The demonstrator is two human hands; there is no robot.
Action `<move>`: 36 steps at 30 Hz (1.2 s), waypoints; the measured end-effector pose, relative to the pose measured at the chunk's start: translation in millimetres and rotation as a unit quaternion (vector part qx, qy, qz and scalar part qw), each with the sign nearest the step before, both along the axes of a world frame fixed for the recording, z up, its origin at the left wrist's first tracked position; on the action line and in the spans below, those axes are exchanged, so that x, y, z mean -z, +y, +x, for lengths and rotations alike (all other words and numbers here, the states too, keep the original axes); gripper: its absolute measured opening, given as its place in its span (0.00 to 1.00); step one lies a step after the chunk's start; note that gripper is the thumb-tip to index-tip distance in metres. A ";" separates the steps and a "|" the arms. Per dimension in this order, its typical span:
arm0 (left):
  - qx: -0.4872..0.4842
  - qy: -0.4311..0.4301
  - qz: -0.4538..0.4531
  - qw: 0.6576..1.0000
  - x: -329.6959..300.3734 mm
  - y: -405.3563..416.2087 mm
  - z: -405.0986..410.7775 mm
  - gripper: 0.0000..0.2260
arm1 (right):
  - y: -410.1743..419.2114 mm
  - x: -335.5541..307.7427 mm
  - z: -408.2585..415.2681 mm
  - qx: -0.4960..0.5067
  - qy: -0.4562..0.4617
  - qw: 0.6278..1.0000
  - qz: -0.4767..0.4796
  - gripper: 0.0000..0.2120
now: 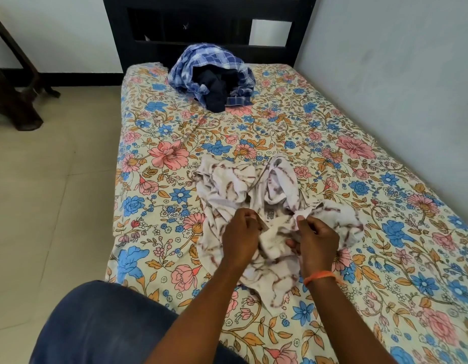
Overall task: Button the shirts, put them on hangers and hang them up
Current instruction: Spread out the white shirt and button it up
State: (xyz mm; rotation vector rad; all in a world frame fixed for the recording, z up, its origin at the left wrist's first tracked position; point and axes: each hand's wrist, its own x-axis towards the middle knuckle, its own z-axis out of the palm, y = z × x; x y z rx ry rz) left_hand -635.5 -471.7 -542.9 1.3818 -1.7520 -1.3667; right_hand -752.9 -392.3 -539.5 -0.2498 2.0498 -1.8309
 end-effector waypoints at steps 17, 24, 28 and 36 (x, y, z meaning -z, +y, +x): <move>0.009 0.216 0.174 0.961 -23.5 -25.8 -25.0 0.05 | -20.3 -16.3 14.2 -0.020 0.014 0.998 -0.056 0.04; -0.006 0.273 0.188 0.943 -40.3 -22.9 -22.7 0.04 | -30.9 -29.0 15.2 -0.042 0.122 0.991 -0.036 0.06; -0.007 0.313 0.245 0.918 -45.7 -12.3 -18.8 0.07 | -34.5 -29.6 19.4 -0.062 0.108 0.992 -0.034 0.08; -0.019 0.251 0.306 0.918 -39.8 -17.1 -12.1 0.04 | -26.8 -26.0 26.2 -0.107 0.137 0.985 0.001 0.09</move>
